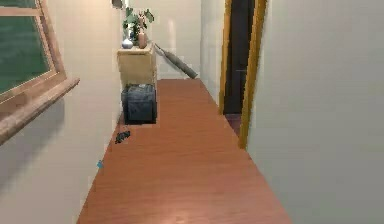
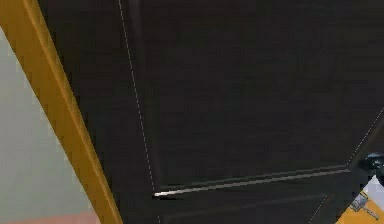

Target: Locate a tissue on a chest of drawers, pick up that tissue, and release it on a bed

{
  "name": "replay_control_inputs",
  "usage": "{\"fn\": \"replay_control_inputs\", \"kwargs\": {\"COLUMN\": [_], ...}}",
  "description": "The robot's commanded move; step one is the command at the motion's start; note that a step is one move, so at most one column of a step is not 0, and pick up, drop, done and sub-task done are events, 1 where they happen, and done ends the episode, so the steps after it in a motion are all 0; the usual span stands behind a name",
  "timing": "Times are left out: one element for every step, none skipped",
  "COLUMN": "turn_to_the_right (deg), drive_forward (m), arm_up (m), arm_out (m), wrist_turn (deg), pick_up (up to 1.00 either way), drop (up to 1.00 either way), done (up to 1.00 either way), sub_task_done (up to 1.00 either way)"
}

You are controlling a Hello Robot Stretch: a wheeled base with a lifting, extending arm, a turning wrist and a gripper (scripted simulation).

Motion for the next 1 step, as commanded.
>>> {"fn": "replay_control_inputs", "kwargs": {"turn_to_the_right": [0.0], "drive_forward": [0.50], "arm_up": [0.00], "arm_out": [0.00], "wrist_turn": [0.0], "pick_up": [0.00], "drop": [0.00], "done": [0.00], "sub_task_done": [0.00]}}
